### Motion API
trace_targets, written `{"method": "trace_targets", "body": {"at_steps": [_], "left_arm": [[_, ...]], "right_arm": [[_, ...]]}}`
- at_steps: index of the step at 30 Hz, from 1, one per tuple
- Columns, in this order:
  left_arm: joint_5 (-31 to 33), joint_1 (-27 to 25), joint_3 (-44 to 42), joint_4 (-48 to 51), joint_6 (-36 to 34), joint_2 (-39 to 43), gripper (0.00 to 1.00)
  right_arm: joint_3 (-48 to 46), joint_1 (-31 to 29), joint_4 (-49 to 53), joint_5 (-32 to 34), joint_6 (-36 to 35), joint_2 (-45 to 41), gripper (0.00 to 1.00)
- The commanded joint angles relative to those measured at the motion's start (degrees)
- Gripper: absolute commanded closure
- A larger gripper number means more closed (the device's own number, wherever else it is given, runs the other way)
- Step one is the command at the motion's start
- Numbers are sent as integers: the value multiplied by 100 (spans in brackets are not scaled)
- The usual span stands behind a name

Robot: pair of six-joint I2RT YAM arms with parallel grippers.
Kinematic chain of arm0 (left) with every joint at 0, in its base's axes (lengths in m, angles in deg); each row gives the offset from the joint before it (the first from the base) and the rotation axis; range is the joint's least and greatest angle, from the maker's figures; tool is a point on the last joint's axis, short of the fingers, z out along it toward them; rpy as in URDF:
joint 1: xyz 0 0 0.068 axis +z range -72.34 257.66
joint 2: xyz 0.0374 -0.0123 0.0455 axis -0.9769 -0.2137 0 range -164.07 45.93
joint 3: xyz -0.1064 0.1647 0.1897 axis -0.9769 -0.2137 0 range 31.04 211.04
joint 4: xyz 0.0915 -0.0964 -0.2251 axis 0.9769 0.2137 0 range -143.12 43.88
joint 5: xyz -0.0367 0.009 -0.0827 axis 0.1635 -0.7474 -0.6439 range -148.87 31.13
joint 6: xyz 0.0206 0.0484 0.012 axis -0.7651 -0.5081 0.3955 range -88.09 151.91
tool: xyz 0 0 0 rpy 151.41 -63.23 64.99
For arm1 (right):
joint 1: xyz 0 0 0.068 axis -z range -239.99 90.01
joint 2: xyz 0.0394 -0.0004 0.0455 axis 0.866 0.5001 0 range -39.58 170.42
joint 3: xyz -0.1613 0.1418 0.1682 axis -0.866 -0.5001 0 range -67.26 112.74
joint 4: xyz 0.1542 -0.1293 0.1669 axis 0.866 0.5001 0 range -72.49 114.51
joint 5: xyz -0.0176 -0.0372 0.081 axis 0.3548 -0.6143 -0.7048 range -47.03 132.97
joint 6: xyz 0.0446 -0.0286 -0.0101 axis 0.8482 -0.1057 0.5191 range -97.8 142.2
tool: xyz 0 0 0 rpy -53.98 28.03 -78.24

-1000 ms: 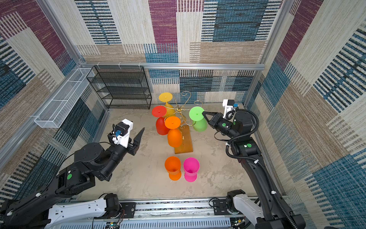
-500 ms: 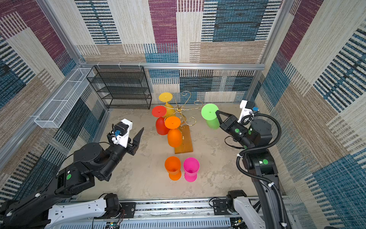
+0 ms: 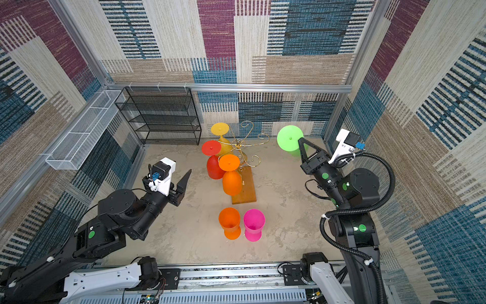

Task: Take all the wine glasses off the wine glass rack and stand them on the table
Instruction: 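Lift the green glass toward the left gripper while left gripper reaches up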

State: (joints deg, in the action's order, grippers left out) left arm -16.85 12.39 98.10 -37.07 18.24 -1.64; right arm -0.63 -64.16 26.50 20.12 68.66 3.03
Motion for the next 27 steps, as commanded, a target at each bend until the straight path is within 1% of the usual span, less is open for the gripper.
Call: {"method": "trace_targets", "body": {"at_steps": [1, 6, 8, 10, 13, 16, 19, 21, 24, 27], "left_arm": [[-101, 8, -1, -143, 97, -40, 44], [-404, 79, 38, -175, 176, -157, 44], [-657, 169, 88, -169, 251, -215, 44], [-1042, 339, 137, -155, 367, -264, 43], [-1864, 785, 182, -155, 662, -336, 43], [-2847, 1363, 191, -244, 1007, -445, 43], [-4000, 1900, 201, -420, 1354, -618, 42], [-4854, 2287, 190, -665, 1604, -786, 41], [-5942, 2754, 128, -1148, 2008, -1008, 40], [-6826, 3126, -129, -1933, 2395, -1083, 38]], "right_arm": [[-138, 0, -1436, -571, 103, 19, 100], [-239, -5, -2513, -1091, 338, 162, 100], [-296, -5, -2938, -1289, 494, 232, 100], [-387, -5, -3364, -1451, 698, 294, 100], [-564, -5, -4222, -1775, 1135, 431, 100], [-730, -16, -5058, -2056, 1706, 649, 100], [-941, -127, -5829, -2201, 2260, 912, 100], [-1102, -320, -6327, -2229, 2568, 1110, 100], [-1196, -743, -6837, -2229, 2745, 1384, 100], [-1218, -1010, -7331, -2232, 3039, 1665, 100]]}}
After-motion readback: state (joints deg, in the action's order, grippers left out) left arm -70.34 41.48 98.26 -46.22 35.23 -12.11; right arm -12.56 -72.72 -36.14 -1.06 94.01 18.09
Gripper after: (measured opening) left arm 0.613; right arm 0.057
